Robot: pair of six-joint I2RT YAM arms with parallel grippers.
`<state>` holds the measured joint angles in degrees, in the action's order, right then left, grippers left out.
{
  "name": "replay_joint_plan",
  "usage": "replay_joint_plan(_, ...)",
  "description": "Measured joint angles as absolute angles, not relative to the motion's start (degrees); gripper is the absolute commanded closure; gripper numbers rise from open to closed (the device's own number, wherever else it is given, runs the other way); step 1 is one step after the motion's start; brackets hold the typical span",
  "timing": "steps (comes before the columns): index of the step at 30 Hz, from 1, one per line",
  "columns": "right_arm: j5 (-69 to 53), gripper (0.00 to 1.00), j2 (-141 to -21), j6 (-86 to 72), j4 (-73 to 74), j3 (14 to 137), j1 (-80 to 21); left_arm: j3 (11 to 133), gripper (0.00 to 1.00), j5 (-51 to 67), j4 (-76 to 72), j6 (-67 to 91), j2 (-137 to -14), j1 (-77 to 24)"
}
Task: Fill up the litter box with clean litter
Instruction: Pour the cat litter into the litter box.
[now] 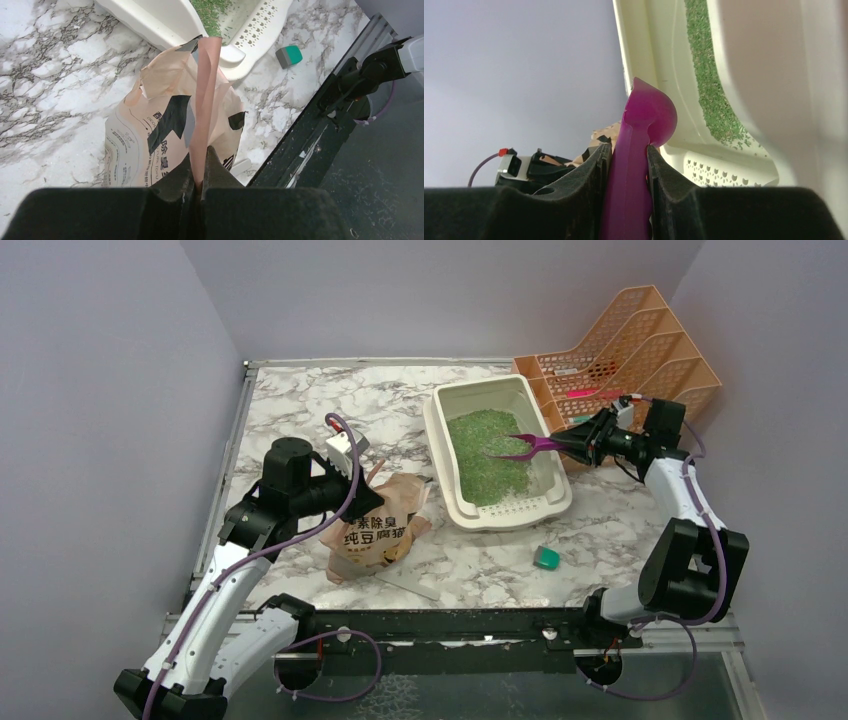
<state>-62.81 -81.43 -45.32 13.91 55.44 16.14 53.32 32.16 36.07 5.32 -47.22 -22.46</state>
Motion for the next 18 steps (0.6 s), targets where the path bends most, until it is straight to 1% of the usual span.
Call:
replay_joint_plan(10,-54.5,0.99,-81.5,-45.5,14.1,56.7,15.4,53.3,1.0,32.2,36.0,5.4,-47.2,-22.5)
replay_joint_plan(18,-46.3,0.99,-87.1,-46.5,11.0,64.4,9.7,53.4,1.0,32.5,35.3,6.4,-48.4,-22.5)
